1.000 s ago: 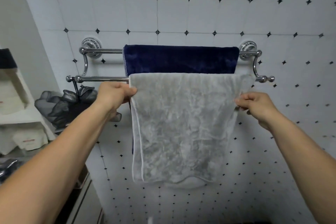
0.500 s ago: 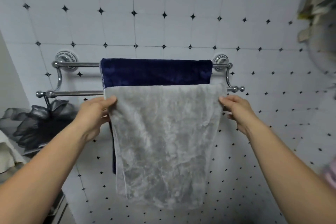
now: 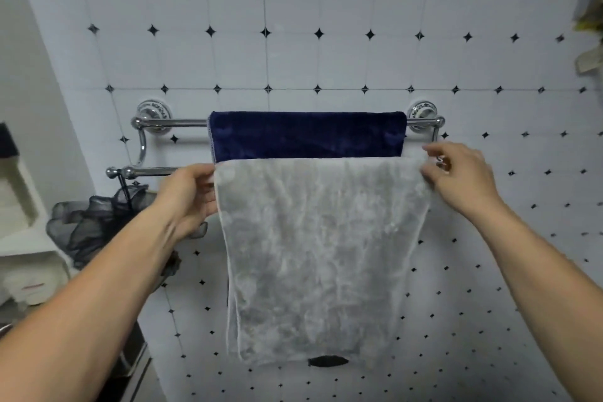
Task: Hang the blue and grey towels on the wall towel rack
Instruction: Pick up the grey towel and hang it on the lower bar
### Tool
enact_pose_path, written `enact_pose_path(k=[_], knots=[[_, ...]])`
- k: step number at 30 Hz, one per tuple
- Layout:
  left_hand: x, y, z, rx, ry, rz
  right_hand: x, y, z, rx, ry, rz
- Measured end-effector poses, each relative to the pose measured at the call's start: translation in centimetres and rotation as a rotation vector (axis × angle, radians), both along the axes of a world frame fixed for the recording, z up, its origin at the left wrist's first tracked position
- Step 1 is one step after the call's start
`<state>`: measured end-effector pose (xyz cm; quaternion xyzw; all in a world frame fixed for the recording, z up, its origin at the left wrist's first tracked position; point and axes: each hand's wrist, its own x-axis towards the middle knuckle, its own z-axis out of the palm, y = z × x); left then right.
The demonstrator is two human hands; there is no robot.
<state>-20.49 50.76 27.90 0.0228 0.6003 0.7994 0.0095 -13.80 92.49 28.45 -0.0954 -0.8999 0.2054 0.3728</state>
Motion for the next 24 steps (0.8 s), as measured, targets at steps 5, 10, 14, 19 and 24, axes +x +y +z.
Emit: enact_pose_path(k=[5,10,14,19,24], knots=[[0.6,0.3,1.0,-0.118,0.040,0.093,-1.6,-1.5,3.0,0.199,-0.124,0.151],[0.9,0.2,1.2,-0.144,0.061,0.172,-0.5,1.4,4.3,-0.104,-0.086,0.208],[1.2,0.8,0.5,-0.176,0.068,0.159,-0.3,2.3,3.4,-0.217,-0.100,0.213],[1.7,2.2,-1.1,-0.238,0.107,0.162,0.1,0.1,1.3,-0.337,0.120,0.185],[2.0,1.6,-2.2,-0.412,0.172,0.186,0.4,-0.5,-5.4,-0.751,0.055,0.178]])
